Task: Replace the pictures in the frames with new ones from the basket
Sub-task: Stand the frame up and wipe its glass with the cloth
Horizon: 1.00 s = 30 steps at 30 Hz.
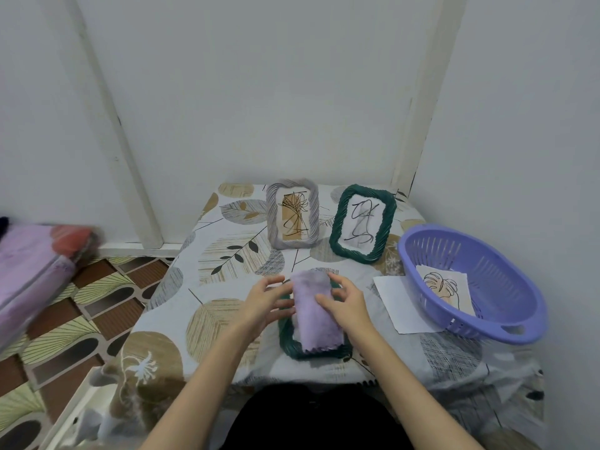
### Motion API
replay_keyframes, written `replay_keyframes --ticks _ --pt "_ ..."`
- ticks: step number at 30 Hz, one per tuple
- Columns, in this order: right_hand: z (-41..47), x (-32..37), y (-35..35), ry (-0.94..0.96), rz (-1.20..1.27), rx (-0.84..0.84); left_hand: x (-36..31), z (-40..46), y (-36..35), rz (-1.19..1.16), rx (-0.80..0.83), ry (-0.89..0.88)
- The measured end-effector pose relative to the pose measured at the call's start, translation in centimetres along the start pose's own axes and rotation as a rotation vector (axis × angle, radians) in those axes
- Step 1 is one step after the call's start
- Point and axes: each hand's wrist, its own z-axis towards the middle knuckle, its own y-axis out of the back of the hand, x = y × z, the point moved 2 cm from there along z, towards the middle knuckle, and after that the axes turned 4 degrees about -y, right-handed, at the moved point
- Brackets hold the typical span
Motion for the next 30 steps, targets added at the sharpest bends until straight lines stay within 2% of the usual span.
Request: replay_keyframes --ticks 2,4,6,10,12,17,22,24,27,30 --pt "0.3 -0.5 0.7 0.053 -0.272 -0.018 0.9 0.8 1.2 0.281 -0.083 -0.100" --pt "0.6 -1.4 0.8 0.155 -0.715 -0.060 1.9 1.6 2.6 0.633 -0.144 -0.250" --pt "0.2 -1.8 0.1 0.272 -1.041 -0.144 2.8 2.0 3.3 0.869 -0.037 -0.307" --pt "-0.3 -3.4 -2.4 0.413 -1.271 -0.101 4.4 2.6 4.1 1.178 0.262 -0.275" --pt "0.2 -4.1 -2.7 0.431 -1.317 -0.112 4.8 2.7 4.2 1.227 0.316 -0.277" --pt "3.7 -2.7 -3.7 0.399 -1.202 -0.089 4.9 2.8 4.4 1.222 0.300 -0.320" --pt "3.6 -3.5 -4.1 0.564 -1.100 0.078 5.2 2.9 4.3 1.243 0.281 -0.333" --pt "3.1 -4.2 -2.5 0.641 -1.125 0.028 5.1 2.9 4.4 1.243 0.273 -0.334" --pt "3.9 -4.1 -1.6 0.545 -1.196 -0.072 5.0 2.9 4.3 1.247 0.273 -0.339" --pt "5.2 -2.9 -3.6 0.406 -1.132 -0.068 5.0 2.9 4.3 1.240 0.276 -0.330"
